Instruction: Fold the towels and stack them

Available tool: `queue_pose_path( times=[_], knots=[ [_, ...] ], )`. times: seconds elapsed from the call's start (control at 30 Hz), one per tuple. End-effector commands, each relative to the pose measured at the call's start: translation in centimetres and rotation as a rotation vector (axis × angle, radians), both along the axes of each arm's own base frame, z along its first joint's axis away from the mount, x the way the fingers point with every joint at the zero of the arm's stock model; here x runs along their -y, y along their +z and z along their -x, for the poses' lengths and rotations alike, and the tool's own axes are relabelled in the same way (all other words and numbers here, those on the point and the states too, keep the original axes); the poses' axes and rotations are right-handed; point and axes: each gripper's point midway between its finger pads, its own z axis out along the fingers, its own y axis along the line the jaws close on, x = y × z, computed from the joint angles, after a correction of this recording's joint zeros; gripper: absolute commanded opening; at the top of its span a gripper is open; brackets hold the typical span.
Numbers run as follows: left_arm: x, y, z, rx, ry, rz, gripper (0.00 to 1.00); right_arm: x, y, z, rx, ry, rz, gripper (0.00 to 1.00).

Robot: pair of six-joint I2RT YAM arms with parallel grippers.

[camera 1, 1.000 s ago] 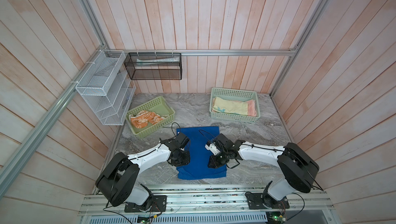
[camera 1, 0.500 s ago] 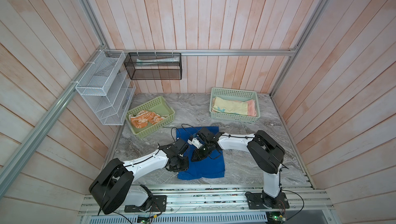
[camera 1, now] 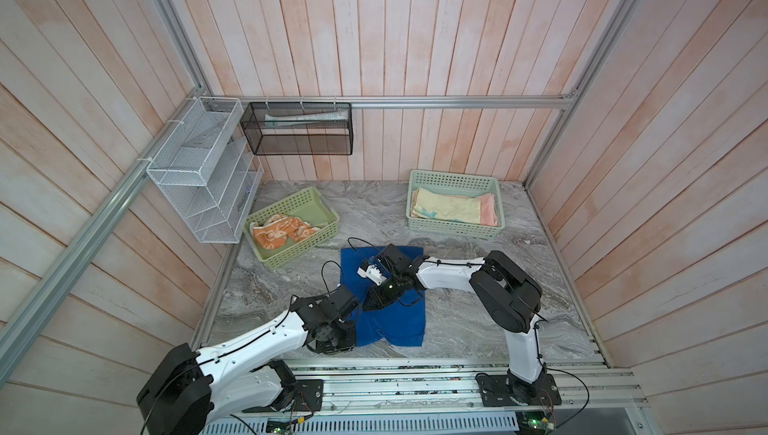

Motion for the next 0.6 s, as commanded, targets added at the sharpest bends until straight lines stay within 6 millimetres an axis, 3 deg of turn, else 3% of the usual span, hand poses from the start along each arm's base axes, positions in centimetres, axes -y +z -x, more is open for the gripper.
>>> queue_pose_path(
  times=[0.0, 0.1, 0.3, 0.4, 0.57],
  knots=[
    [-0.9, 1.8, -1.1, 0.053, 0.069, -0.023, 0.27, 4.3, -3.7, 2.0, -0.037, 0.013, 0.190, 0.25],
    [0.1, 2.5, -3.4, 0.108, 0.079, 0.021, 0.27, 4.3, -3.1, 2.3, -0.037, 0.026, 0.171, 0.25],
    [1.7, 1.1, -8.0, 0.153, 0.071, 0.087, 0.22, 4.2, -3.5, 2.6, -0.057, 0.021, 0.160, 0.25],
    [1.8, -0.6, -7.5, 0.090, 0.027, 0.058, 0.21, 4.1, -3.3, 2.5, -0.059, 0.018, 0.158, 0.25],
    [-1.0, -2.5, -3.7, -0.022, 0.007, -0.061, 0.20, 4.6, -1.8, 2.0, -0.008, 0.017, 0.179, 0.29]
  ],
)
